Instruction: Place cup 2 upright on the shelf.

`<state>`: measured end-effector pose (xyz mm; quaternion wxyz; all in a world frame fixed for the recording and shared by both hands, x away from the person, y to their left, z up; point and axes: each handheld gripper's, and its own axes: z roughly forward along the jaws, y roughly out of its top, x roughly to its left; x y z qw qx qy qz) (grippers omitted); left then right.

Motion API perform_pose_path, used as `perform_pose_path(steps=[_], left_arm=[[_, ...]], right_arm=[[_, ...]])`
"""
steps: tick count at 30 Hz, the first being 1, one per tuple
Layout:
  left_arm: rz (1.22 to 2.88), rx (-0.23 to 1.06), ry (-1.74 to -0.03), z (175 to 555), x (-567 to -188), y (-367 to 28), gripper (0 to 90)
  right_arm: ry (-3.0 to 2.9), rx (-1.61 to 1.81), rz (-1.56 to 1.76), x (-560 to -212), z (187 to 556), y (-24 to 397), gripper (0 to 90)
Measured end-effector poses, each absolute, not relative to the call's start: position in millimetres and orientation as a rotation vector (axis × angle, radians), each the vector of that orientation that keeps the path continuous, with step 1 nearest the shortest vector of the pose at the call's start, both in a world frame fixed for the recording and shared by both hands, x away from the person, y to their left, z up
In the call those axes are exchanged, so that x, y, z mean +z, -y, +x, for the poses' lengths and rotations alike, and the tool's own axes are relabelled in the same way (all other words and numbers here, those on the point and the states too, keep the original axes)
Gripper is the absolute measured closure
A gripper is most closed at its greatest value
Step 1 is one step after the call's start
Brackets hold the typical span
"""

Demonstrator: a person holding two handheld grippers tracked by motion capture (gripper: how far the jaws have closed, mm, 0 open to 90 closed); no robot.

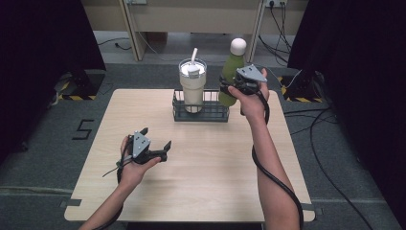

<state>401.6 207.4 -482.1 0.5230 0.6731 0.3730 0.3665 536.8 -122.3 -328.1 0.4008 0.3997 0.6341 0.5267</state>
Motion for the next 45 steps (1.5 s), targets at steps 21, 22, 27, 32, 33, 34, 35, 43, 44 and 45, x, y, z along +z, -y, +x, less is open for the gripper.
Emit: perform_pose_path(steps=[21,22,27,32,33,34,35,43,44,45], left_arm=[[1.610,0.875,-0.898,402,-483,-209,0.0],[1.611,0.874,-0.897,402,-483,-209,0.0],[1.610,0.871,-0.896,403,-483,-208,0.0],[1.603,0.874,-0.897,403,-482,-210,0.0],[1.600,0.874,-0.898,403,-482,-210,0.0],[1.600,0.874,-0.898,403,-482,-210,0.0],[1.601,0.875,-0.899,403,-482,-211,0.0],[1.602,0.876,-0.899,403,-482,-212,0.0],[1.602,0.875,-0.899,403,-482,-212,0.0],[1.602,0.875,-0.899,403,-482,-212,0.0]], right_arm=[[-1.626,1.309,1.038,-329,570,104,21.0],[-1.626,1.308,1.042,-329,572,103,21.0],[-1.639,1.296,1.056,-332,581,100,21.0],[-1.657,1.274,1.080,-336,592,98,21.0],[-1.661,1.267,1.083,-337,593,97,21.0],[-1.662,1.262,1.084,-338,595,97,21.0],[-1.665,1.261,1.089,-339,596,96,21.0],[-1.676,1.250,1.105,-344,604,93,21.0],[-1.676,1.251,1.108,-345,605,92,21.0],[-1.676,1.251,1.108,-345,605,92,21.0]])
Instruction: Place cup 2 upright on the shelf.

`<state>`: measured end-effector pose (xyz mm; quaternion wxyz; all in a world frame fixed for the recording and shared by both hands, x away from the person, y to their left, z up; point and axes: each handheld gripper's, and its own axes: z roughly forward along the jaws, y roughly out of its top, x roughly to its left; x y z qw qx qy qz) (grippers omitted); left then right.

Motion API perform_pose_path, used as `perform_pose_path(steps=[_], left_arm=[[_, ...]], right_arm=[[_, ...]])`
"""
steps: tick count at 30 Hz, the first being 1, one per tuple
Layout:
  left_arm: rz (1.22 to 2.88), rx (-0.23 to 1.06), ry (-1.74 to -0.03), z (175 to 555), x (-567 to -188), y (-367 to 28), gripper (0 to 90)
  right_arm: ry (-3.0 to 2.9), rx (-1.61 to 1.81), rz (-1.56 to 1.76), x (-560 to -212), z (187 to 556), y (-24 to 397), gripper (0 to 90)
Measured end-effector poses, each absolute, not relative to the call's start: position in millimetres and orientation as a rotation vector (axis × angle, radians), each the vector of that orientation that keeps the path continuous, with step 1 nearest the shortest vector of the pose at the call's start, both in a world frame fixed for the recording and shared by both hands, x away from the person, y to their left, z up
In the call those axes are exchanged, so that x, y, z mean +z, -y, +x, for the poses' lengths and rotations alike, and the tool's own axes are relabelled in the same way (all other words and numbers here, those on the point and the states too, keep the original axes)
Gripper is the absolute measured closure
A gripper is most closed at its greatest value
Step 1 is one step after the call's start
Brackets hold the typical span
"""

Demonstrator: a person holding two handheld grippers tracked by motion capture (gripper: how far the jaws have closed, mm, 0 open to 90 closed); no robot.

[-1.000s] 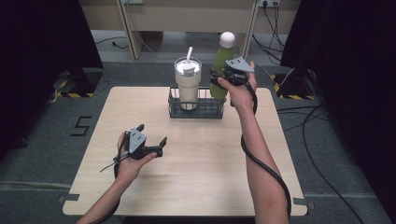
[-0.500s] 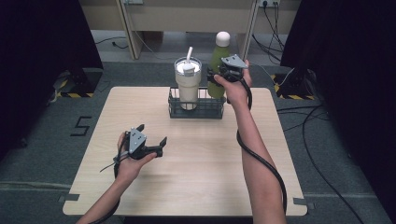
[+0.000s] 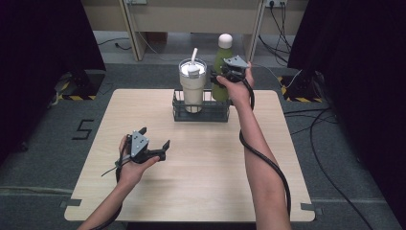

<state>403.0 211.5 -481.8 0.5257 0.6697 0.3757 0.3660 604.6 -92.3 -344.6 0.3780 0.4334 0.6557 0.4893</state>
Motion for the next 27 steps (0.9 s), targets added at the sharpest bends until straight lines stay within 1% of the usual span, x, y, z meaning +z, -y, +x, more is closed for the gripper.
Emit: perform_pose_path(steps=[17,27], left_arm=[[1.609,0.868,-0.897,403,-483,-209,0.0],[1.610,0.870,-0.897,403,-484,-210,0.0]], right_arm=[[-1.736,1.203,1.160,-376,613,87,21.0],[-1.749,1.191,1.158,-383,614,85,21.0]])
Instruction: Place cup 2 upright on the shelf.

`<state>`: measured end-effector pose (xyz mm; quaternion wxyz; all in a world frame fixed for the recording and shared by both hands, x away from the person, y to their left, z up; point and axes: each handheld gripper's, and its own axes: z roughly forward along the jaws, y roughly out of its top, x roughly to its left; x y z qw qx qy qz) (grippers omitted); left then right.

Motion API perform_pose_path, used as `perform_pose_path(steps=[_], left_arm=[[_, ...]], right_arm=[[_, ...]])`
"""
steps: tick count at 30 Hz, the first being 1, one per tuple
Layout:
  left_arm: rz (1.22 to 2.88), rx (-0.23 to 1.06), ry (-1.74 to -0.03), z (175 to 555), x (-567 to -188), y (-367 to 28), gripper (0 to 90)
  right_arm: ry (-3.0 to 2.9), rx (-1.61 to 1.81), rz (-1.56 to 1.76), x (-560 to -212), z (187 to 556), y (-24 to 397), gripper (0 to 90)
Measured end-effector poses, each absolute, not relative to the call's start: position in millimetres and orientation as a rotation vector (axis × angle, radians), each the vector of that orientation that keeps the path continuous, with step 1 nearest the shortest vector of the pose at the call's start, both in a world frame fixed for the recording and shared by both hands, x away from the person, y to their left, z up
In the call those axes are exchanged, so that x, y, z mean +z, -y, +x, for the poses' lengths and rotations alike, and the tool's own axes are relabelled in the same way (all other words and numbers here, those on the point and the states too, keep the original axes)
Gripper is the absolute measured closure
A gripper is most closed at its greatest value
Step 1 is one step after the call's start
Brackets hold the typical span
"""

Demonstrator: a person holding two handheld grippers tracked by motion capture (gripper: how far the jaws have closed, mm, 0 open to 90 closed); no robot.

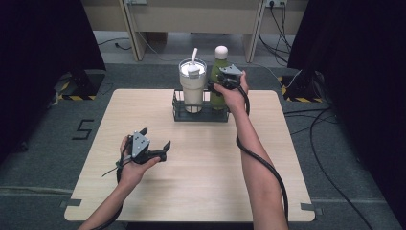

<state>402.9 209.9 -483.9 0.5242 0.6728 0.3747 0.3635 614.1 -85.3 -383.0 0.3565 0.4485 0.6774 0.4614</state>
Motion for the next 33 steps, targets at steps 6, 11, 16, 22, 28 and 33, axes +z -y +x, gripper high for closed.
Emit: perform_pose_path(steps=[6,11,16,22,28,33], left_arm=[[1.614,0.868,-0.898,403,-485,-210,0.0],[1.614,0.867,-0.901,403,-485,-210,0.0],[1.618,0.868,-0.899,402,-486,-210,0.0],[1.619,0.867,-0.899,403,-486,-209,0.0],[1.619,0.867,-0.899,403,-487,-208,0.0],[1.620,0.868,-0.903,403,-487,-209,0.0]], right_arm=[[-1.754,1.188,1.157,-390,614,86,20.9],[-1.756,1.193,1.151,-390,613,86,20.7],[-1.752,1.197,1.146,-393,611,86,19.3],[-1.760,1.188,1.145,-394,609,88,14.2],[-1.765,1.191,1.140,-395,606,91,10.4],[-1.768,1.202,1.145,-395,598,96,9.4]])
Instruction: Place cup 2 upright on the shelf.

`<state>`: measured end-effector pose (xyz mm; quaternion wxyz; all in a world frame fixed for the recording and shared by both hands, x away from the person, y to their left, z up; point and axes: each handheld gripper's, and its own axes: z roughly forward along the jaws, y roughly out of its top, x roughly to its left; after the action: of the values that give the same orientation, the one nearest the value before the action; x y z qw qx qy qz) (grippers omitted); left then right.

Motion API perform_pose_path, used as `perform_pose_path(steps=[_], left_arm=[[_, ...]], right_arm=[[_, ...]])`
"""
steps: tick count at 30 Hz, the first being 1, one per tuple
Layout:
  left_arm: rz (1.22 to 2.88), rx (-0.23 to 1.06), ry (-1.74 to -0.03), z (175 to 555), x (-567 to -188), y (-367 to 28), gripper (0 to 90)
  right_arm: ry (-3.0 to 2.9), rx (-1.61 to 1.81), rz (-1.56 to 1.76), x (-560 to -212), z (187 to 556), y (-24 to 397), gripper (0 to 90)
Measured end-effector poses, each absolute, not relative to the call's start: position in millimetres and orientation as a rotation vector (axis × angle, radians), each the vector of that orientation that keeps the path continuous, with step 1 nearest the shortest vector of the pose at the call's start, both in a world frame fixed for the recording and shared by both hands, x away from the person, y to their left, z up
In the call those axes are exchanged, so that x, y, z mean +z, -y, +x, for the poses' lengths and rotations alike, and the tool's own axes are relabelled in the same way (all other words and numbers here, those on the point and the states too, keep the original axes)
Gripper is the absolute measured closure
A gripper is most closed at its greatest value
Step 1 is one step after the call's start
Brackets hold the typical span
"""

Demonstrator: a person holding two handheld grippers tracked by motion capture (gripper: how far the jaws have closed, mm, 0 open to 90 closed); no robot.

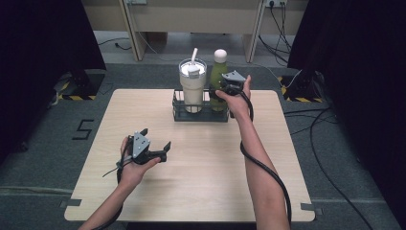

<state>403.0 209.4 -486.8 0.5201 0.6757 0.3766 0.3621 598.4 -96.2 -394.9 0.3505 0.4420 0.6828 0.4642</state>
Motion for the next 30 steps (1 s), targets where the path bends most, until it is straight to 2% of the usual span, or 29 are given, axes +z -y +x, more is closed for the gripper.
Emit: perform_pose_path(steps=[30], left_arm=[[1.624,0.873,-0.905,401,-487,-208,0.0]], right_arm=[[-1.756,1.202,1.126,-392,542,118,10.6]])
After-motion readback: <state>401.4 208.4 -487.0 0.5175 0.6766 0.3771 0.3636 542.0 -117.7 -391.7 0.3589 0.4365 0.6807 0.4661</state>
